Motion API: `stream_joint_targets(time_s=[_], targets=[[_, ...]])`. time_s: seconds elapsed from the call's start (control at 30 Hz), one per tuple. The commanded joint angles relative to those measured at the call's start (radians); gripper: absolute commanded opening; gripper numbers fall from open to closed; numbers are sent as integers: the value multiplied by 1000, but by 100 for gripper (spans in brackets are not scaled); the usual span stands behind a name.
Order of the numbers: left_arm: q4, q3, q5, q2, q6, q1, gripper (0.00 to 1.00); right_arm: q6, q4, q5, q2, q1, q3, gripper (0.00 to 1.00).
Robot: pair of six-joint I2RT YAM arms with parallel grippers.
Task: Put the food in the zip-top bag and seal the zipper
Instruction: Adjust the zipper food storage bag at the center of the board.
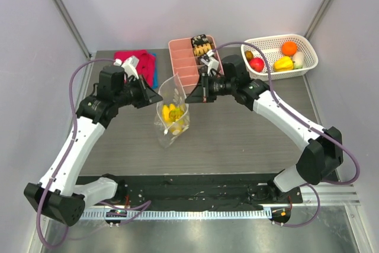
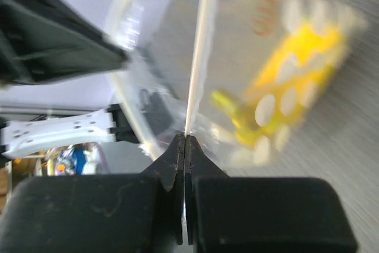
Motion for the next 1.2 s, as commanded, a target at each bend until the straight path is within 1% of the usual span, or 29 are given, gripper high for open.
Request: stream_joint_targets(time_s=[0.0,0.03,0.07,0.13,0.3,0.33,0.37,0.4,0.43,0.47,0.5,0.53,0.57,0.6,0.67,0.7,0.73,0.8,0.87,0.9,0.93,0.97,1.03,1.1,1.17], targets=[[-148,17,7,-31,142,3,0,78,76,-55,-16,19,79,1],[-164,9,-4,-26,154,3,0,19,58,-26,-14,16,72,1],[-171,-2,-24,-17,161,2,0,-3,32,-8,-7,11,51,1],[-183,-11,-19,23,164,2,0,-46,12,37,6,1,36,1],[-145,-2,40,101,136,5,0,-150,-109,129,24,-22,43,1],[-140,6,50,110,127,5,0,-165,-135,155,21,-32,48,5],[-133,26,59,120,118,5,0,-196,-151,175,18,-44,63,19],[-129,35,70,130,115,5,0,-210,-164,187,14,-53,74,28],[-128,44,71,144,113,5,0,-221,-178,204,13,-64,86,40],[-125,56,73,152,109,6,0,-248,-210,203,13,-96,117,66],[-123,63,74,158,110,6,0,-262,-224,198,20,-114,132,75],[-123,67,77,167,109,6,0,-273,-252,197,24,-142,149,82],[-122,72,80,169,109,8,0,-282,-263,190,27,-200,179,92],[-120,73,80,170,109,8,0,-308,-269,175,33,-243,195,98],[-120,77,82,175,105,11,0,-334,-272,146,52,-323,245,100],[-122,77,82,176,105,11,0,-360,-275,144,62,-414,267,100],[-119,80,83,176,104,11,0,-383,-275,143,99,-453,290,100],[-119,83,88,178,105,11,0,-458,-281,193,151,-550,386,100],[-120,87,88,178,102,11,0,-501,-301,256,257,-621,506,99],[-120,87,90,178,102,11,0,-523,-322,253,300,-662,558,98],[-119,89,91,178,101,11,0,-550,-356,249,338,-679,654,97],[-119,87,90,179,99,11,0,-551,-370,241,422,-693,696,100],[-114,81,91,181,96,11,0,-583,-396,203,499,-723,806,100],[-113,80,86,183,93,11,0,-561,-395,230,594,-736,865,100],[-113,81,85,186,93,11,0,-531,-382,297,680,-742,940,100]])
